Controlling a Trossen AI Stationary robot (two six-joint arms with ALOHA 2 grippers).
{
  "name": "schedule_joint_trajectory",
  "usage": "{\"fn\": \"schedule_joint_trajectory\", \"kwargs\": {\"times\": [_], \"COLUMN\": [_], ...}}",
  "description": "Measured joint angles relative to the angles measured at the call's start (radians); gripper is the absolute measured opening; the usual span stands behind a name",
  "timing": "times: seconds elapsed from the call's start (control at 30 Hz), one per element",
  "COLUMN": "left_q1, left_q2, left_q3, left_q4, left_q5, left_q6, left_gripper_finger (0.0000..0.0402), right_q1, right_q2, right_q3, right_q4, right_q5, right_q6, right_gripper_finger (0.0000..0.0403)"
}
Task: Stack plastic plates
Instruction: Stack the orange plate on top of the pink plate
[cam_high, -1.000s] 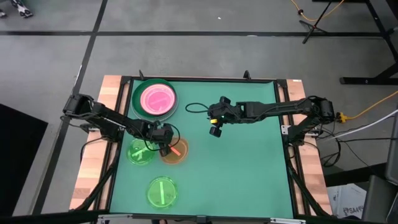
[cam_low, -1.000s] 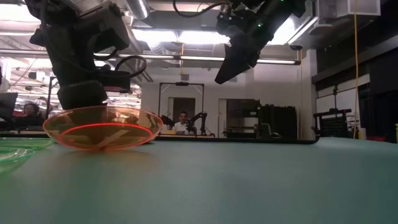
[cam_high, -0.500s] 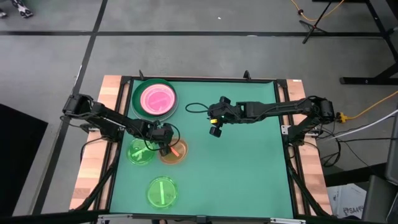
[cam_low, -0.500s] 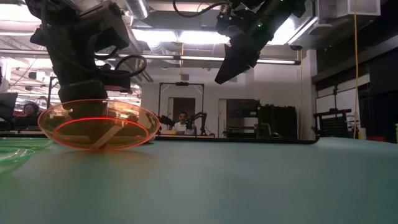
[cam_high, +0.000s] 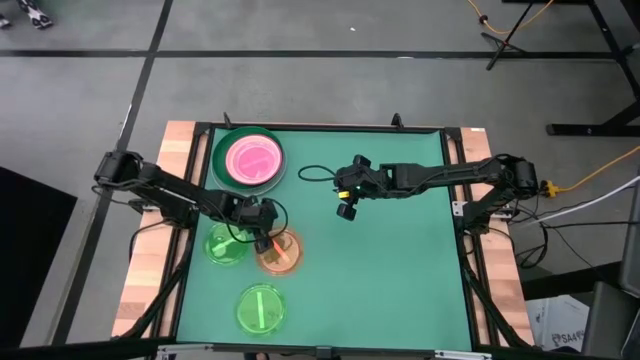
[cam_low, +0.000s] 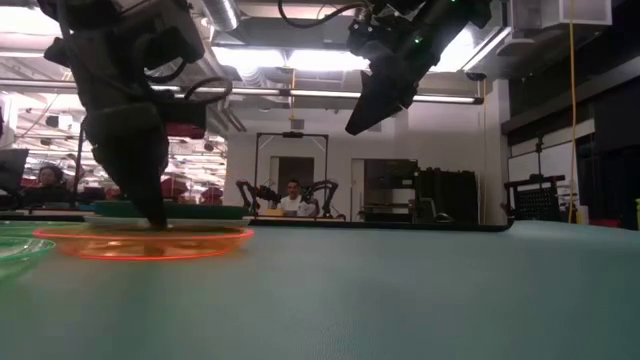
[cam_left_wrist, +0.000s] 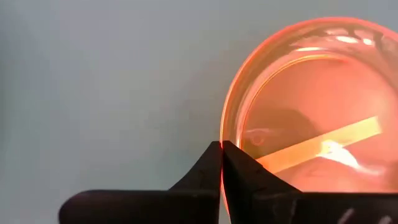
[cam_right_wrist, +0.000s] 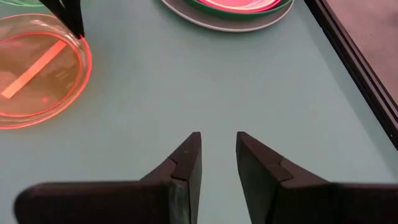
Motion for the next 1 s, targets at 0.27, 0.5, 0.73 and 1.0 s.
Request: {"fn": "schedule_joint_trajectory", "kwargs": {"times": [0.27, 0.5, 0.73, 1.0], "left_q1": [0.000, 0.000, 0.023, 0.082], "left_q2": [-0.030, -0.042, -0.070, -0.140], "left_q3": [0.000, 0.000, 0.000, 0.001], "left_q4": [0.003, 0.018, 0.024, 0.047], "left_q5": [0.000, 0.006, 0.008, 0.030], "left_q6": [0.000, -0.003, -0.019, -0.019], "left_gripper_finger": [0.0000, 0.0000, 0.0000, 0.0000], "right_q1": [0.000, 0.000, 0.000, 0.000], "right_q2": [0.000, 0.000, 0.000, 0.000], "right_q3": [0.000, 0.000, 0.000, 0.000], "right_q4": [0.000, 0.002, 0.005, 0.013], "right_q5": [0.000, 0.000, 0.000, 0.000], "right_q6": [0.000, 0.000, 0.000, -0.002], "right_gripper_finger": [0.0088, 0.0088, 0.0088, 0.0088]}}
